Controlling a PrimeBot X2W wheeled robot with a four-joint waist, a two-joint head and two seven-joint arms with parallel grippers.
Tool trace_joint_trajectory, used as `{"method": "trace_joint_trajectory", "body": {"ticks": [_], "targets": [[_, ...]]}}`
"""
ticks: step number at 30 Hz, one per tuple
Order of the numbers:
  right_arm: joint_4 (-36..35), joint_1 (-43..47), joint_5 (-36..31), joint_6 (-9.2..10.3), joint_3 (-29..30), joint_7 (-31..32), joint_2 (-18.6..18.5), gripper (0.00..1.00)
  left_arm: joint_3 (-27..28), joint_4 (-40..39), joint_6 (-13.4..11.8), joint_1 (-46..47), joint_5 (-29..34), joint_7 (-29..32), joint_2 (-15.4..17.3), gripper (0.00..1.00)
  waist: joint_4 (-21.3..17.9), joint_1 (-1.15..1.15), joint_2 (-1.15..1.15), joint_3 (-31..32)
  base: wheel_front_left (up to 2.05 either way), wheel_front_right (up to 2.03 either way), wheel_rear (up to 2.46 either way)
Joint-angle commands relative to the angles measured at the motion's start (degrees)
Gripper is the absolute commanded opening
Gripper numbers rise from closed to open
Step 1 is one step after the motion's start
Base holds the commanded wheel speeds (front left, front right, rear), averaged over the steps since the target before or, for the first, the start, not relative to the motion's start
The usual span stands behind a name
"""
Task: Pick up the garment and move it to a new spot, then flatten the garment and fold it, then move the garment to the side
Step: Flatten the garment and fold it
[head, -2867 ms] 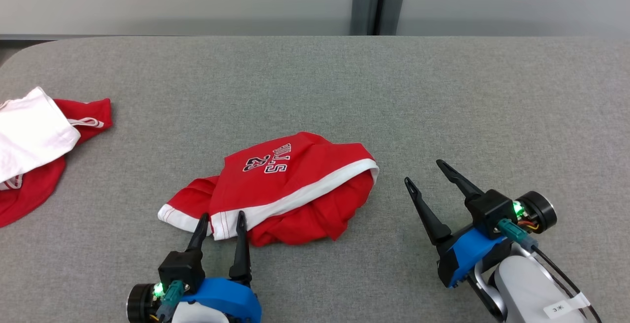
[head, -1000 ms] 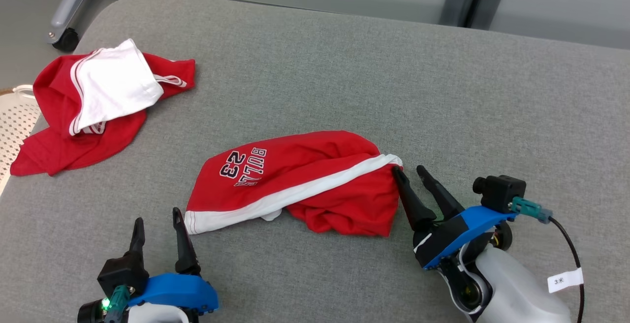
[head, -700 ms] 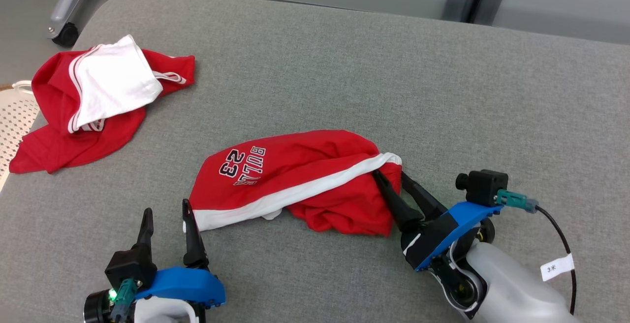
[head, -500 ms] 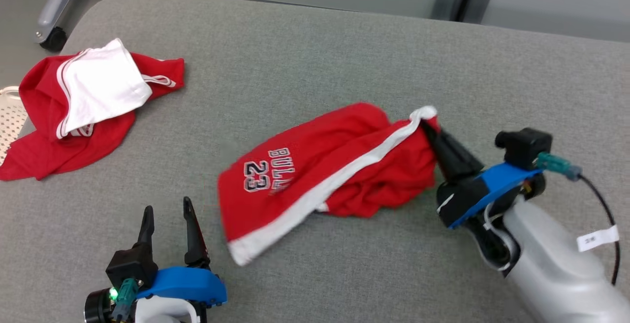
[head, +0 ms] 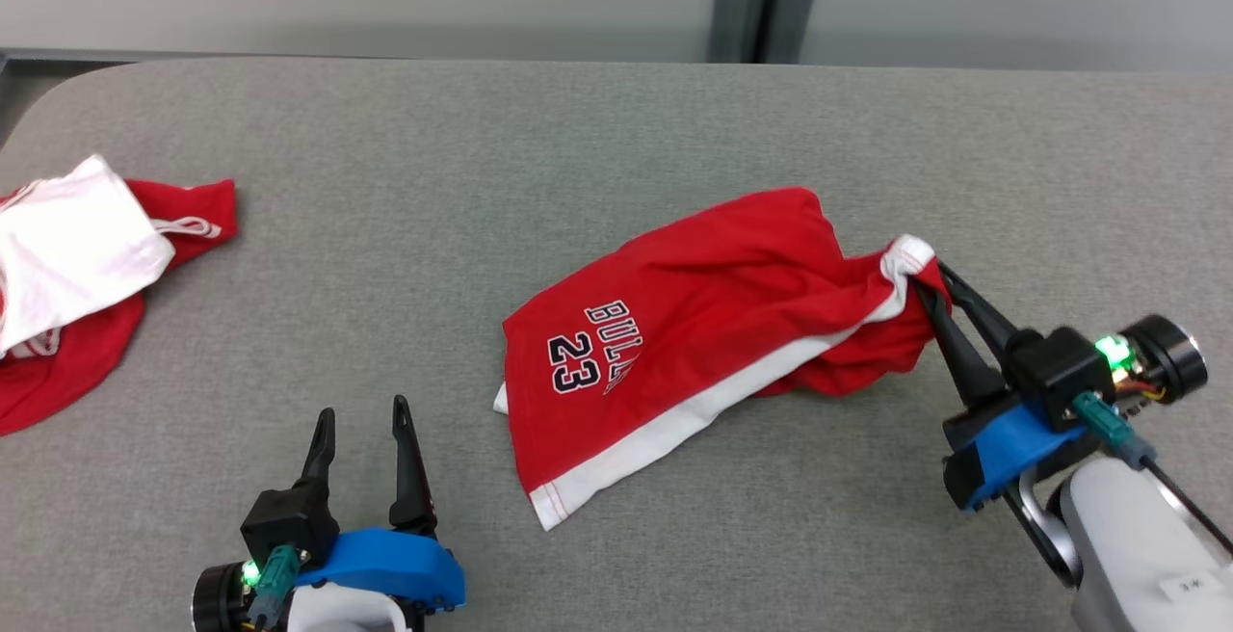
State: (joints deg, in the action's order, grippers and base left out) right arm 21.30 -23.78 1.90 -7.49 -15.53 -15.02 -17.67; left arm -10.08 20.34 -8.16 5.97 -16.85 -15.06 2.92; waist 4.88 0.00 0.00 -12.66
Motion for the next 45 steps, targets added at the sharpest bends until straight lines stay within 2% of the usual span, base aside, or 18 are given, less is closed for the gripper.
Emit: {"method": "trace_joint_trajectory", "body": {"ticks": [1, 2, 4, 10, 16, 26, 29, 34, 36, 37, 40, 45], "targets": [[0.52, 3.24, -0.99, -0.01, 0.84, -0.20, -0.17, 0.39, -0.42, 0.40, 0.32, 0.46, 0.20, -0.17, -0.05, 1.00, -2.29, 0.00, 0.00, 1.29, 0.00, 0.00, 0.00], [0.94, 4.47, -1.35, -0.01, 0.85, -0.21, 0.01, 0.49, -0.51, 0.65, 0.42, 0.42, 0.15, -0.17, -0.03, 1.00, -2.98, 0.00, 0.00, 1.50, 0.00, 0.00, 0.00], [1.77, 6.59, -1.61, -0.01, 1.16, -0.21, 0.40, 1.00, -0.90, 1.01, 0.64, 0.37, 0.08, -0.17, -0.04, 1.00, -4.15, 0.00, 0.00, 1.97, 0.00, 0.00, 0.00], [4.52, 11.67, -1.19, -0.01, 4.82, -0.21, 3.43, 1.00, -1.80, 2.58, 1.28, -0.84, -0.31, -0.17, -0.03, 1.00, -6.94, 0.00, 0.00, 4.12, 0.00, 0.00, 0.00], [1.24, 14.97, -0.99, -0.01, 9.60, -0.21, 7.45, 1.00, -3.16, 4.67, 2.55, -2.45, -0.78, -0.17, -0.05, 1.00, -8.28, 0.00, 0.00, 6.35, 0.00, 0.00, 0.00], [-1.57, 16.85, -2.08, -0.01, 10.30, -0.21, 10.64, 1.00, -9.57, 9.36, 5.68, -4.52, -3.11, -0.17, -0.03, 1.00, -8.99, 0.00, 0.00, 8.19, 0.00, 0.00, 0.00], [-1.84, 16.27, -1.59, -0.01, 9.90, -0.21, 10.66, 1.00, -12.52, 13.71, 5.18, -2.78, -4.61, -0.17, 0.00, 1.00, -9.48, 0.00, 0.00, 7.61, 0.00, 0.00, 0.00], [-2.03, 15.06, -1.16, -0.01, 9.69, -0.21, 10.49, 1.00, -13.87, 16.32, 4.26, -0.94, -5.95, -0.10, -0.03, 1.00, -10.34, 0.00, 0.00, 6.28, 0.00, 0.00, 0.00], [-2.23, 14.66, -0.86, -0.01, 9.83, -0.21, 10.33, 1.00, -13.90, 16.94, 4.18, -0.06, -6.40, -0.02, -0.01, 0.42, -10.66, 0.00, 0.00, 5.64, 0.00, 0.00, 0.00], [-2.30, 14.57, -0.83, -0.01, 9.84, -0.21, 10.23, 1.00, -14.00, 17.07, 4.30, 0.36, -6.43, -0.02, -0.02, 0.00, -10.77, 0.00, 0.00, 5.34, 0.00, 0.00, 0.00], [-2.10, 14.63, -0.56, -0.01, 10.23, -0.21, 9.93, 1.00, -12.67, 16.11, 3.39, 1.35, -6.56, -0.04, -0.02, 0.00, -10.84, 0.00, 0.00, 5.04, 0.00, 0.00, 0.00], [-2.05, 14.34, -0.59, -0.01, 10.87, -0.21, 10.18, 1.00, -6.39, 12.53, 1.55, 0.49, -4.55, -0.11, 0.00, 0.00, -10.32, 0.00, 0.00, 5.48, 0.00, 0.00, 0.00]]}}
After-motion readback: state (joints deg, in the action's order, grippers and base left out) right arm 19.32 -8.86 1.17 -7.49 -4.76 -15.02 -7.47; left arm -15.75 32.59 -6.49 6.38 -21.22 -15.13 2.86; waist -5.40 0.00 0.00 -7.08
